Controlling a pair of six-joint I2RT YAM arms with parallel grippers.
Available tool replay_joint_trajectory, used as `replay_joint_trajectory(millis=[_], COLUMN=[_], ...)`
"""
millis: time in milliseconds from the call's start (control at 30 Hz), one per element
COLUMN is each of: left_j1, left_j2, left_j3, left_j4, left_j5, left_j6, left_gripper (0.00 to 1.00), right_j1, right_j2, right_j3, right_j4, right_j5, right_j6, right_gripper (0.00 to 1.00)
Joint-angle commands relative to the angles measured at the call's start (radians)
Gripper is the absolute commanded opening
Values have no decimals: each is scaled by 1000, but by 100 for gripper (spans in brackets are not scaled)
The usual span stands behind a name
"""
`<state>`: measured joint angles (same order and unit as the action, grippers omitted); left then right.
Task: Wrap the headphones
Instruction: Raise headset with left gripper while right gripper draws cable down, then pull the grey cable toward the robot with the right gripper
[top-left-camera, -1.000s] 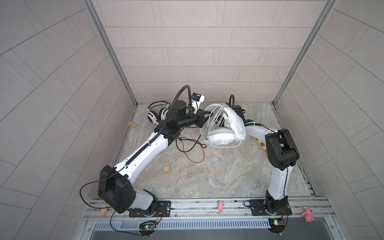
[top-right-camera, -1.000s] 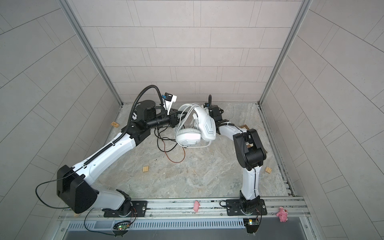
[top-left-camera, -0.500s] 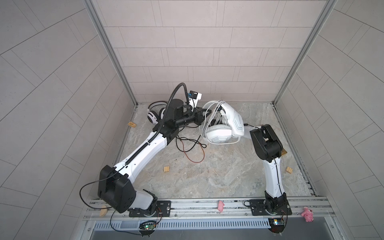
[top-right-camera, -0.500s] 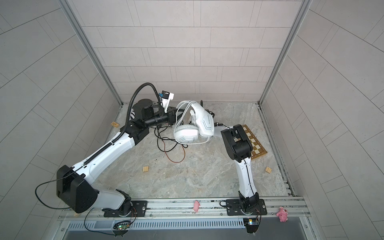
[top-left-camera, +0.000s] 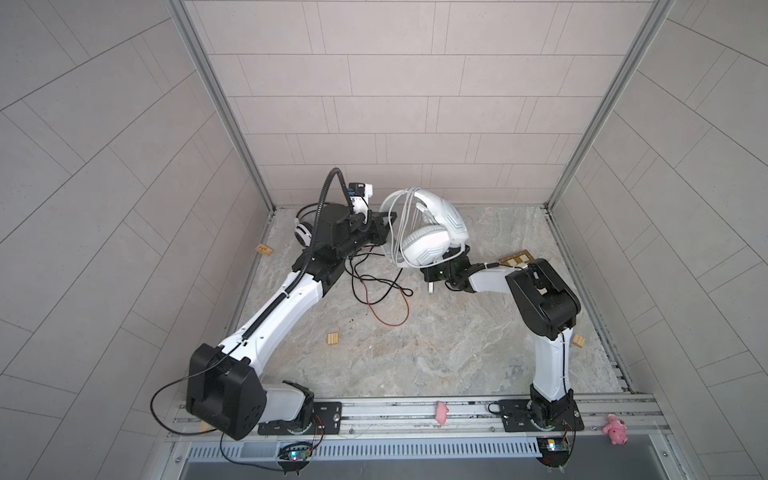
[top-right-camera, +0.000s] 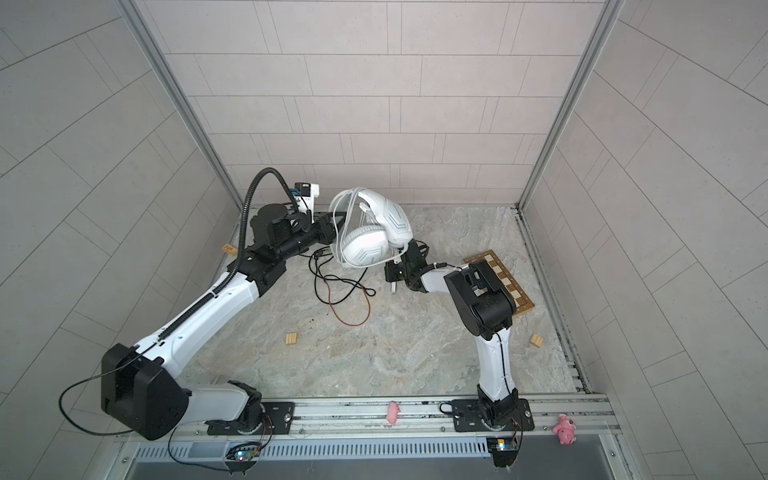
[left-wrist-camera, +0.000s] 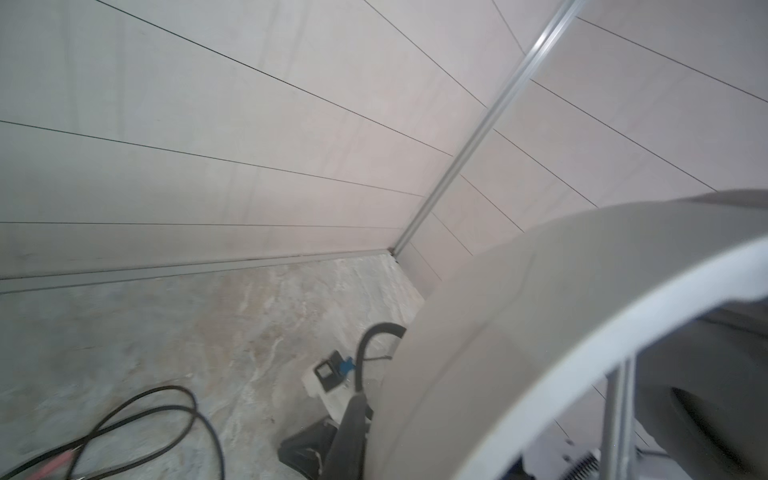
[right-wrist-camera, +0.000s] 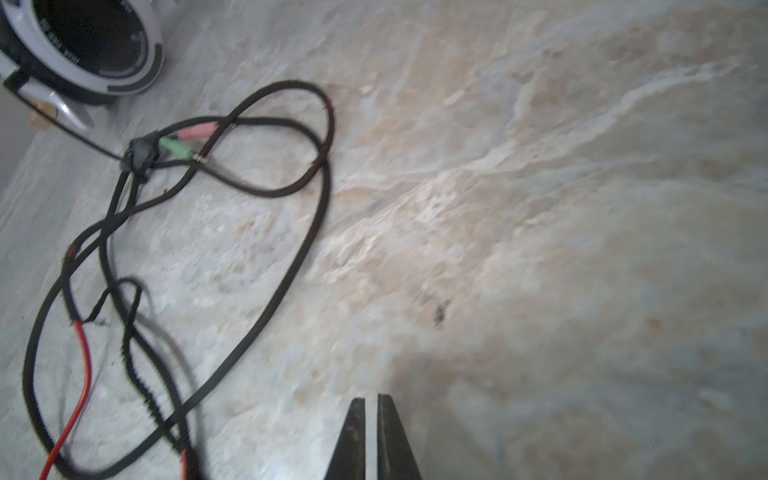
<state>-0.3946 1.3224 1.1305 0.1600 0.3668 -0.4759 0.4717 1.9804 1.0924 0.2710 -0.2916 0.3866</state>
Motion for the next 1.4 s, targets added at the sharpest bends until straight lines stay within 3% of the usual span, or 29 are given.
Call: replay_joint_trajectory(millis=[0,200,300,500,700,1000,1233,1367], left_j1=[5,23,62,99,129,199,221,228], left_j2=[-100,-171,-180,-180,-195,-192,-161,-161], left_j3=[-49,-141,-169,-174,-176,-178,-161,-169], left_j4=[118,129,134,127,109,116,122,121], left_j5=[-275,-586,-643,-646,-682,-643,-565,-597], left_j6=[-87,-144,-220,-244,-244,-283,-282,-265], left_gripper=[0,0,0,0,0,0,0,0], right_j1=[83,247,327,482,568,582,565,562], right_j2=[-81,-163,-167,-148,-218,-338,-326,-330], right_j3=[-44,-87,-65,8,-34,-156,-173,-175], right_j4=[-60,-201,-311,-472,-529,-573,-616,-668], right_j5=[131,364,439,642,735,801,844,866], right_j6=[-87,-188,-235,-274,-284,-256,-221,-211], right_gripper=[9,9,9,9,9,9,8,7])
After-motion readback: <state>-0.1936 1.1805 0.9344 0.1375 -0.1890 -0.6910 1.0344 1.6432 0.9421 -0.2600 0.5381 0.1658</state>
